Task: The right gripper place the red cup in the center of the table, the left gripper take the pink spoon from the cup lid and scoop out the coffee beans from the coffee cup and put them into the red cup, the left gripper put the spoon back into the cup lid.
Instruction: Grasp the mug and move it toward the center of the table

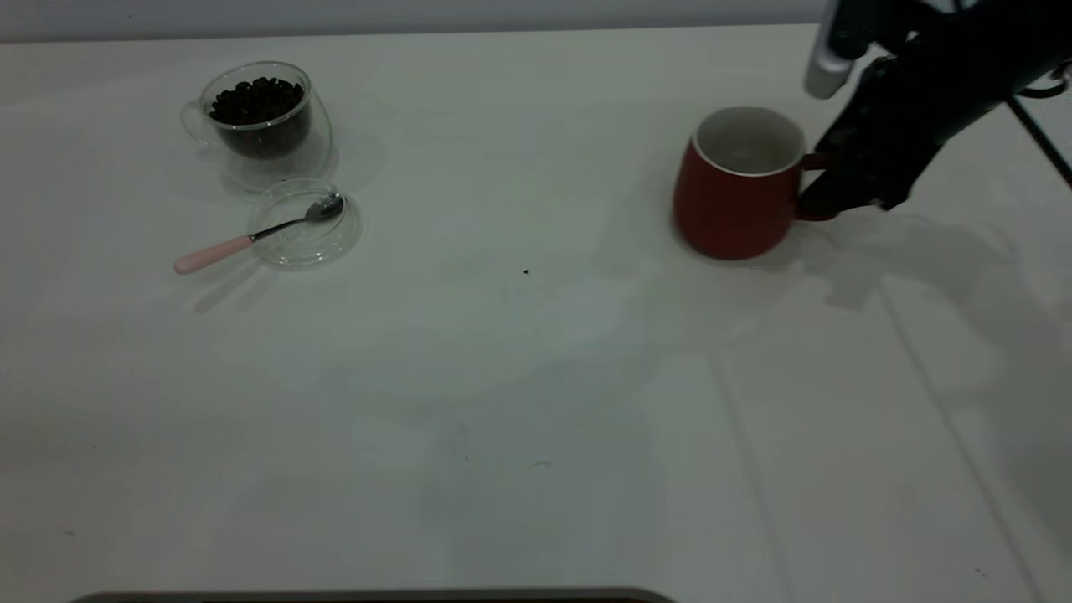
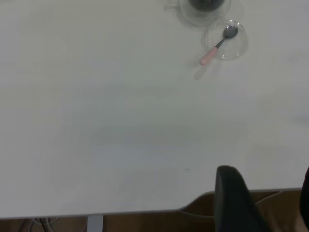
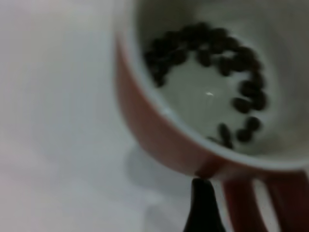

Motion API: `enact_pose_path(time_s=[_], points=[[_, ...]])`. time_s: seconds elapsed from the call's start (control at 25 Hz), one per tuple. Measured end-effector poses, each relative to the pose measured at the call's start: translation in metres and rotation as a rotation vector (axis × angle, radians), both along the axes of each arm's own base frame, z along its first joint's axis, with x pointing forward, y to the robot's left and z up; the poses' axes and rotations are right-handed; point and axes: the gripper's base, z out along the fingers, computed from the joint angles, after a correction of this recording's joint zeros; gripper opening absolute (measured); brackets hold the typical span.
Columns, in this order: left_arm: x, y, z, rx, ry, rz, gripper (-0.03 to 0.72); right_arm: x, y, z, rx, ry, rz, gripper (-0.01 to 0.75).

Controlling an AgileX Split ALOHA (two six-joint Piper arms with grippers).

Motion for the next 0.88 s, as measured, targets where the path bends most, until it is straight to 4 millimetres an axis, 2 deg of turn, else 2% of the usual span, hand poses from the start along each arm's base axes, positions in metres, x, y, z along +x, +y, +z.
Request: enact_pose_path(time_s=[0.16,0.4,0.52,0.72,0.88], points=[[0.000,0.000,0.000,0.000,0.000,0.000,0.394,0.004,0.036,-0.001,0.014,-0.023,0.056,0.588],[0.000,0.000,0.000,0.000,0.000,0.000,0.394,0.016,0.098,0.009,0.071,-0.094,0.130,0.586],[0.000,0.000,0.000,0.000,0.000,0.000,0.394,0.016,0.121,0.011,0.085,-0.115,0.173,0.577],[0.000,0.000,0.000,0.000,0.000,0.000,0.394,0.011,0.142,0.008,0.107,-0.110,0.208,0.569],[0.000,0.000,0.000,0.000,0.000,0.000,0.394,0.014,0.137,0.012,0.117,-0.108,0.186,0.565]])
